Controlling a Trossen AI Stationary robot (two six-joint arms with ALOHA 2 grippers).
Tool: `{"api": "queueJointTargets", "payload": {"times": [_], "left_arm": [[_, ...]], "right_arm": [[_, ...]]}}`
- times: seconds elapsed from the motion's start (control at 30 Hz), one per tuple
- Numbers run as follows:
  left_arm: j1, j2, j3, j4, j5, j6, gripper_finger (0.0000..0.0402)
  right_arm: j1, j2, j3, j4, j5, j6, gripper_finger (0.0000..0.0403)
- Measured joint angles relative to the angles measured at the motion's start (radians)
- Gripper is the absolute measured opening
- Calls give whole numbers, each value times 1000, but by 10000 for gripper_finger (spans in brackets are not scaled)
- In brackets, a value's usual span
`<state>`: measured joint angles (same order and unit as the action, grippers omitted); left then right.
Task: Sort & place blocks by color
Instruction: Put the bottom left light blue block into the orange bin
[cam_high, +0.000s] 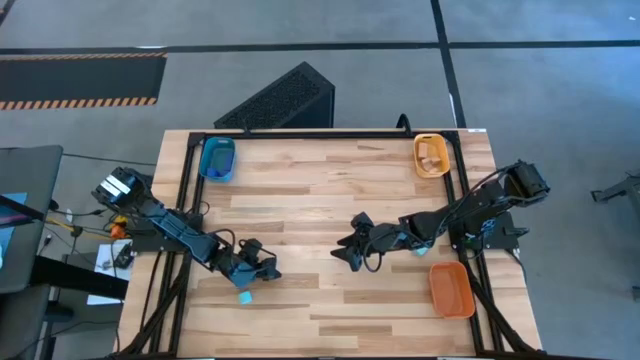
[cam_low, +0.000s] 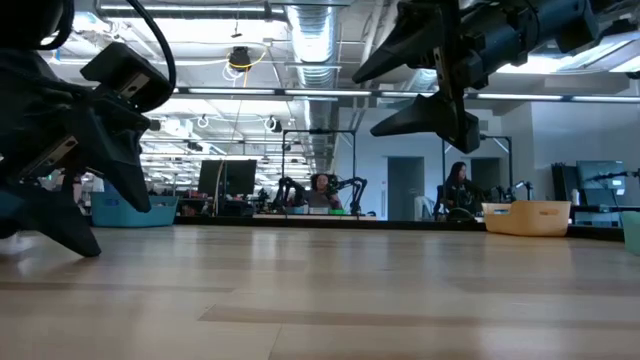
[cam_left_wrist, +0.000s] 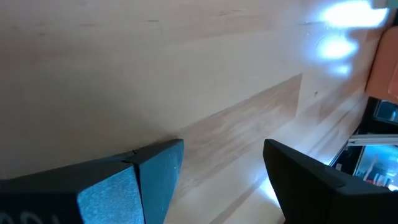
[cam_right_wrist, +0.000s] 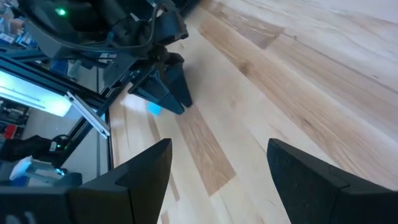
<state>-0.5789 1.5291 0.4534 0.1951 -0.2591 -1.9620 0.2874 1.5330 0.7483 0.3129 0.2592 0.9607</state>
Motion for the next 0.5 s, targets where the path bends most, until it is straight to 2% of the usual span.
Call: {"api": "queueJointTargets", "payload": {"times": [0.17,0.23,0.37,0.5], "left_arm": [[0,2,-1,12,17,-30,232],[0,3,-2,19,20,11,232],[12,-14,-6,90,52,264,224],[12,-77,63,78,68,657,206]], "right_arm": [[0,0,0,-29,-5,-4,285],[0,0,0,-45,-14,-13,285],[5,0,0,-64,-27,-18,285],[16,0,0,-70,-28,-50,285]]}}
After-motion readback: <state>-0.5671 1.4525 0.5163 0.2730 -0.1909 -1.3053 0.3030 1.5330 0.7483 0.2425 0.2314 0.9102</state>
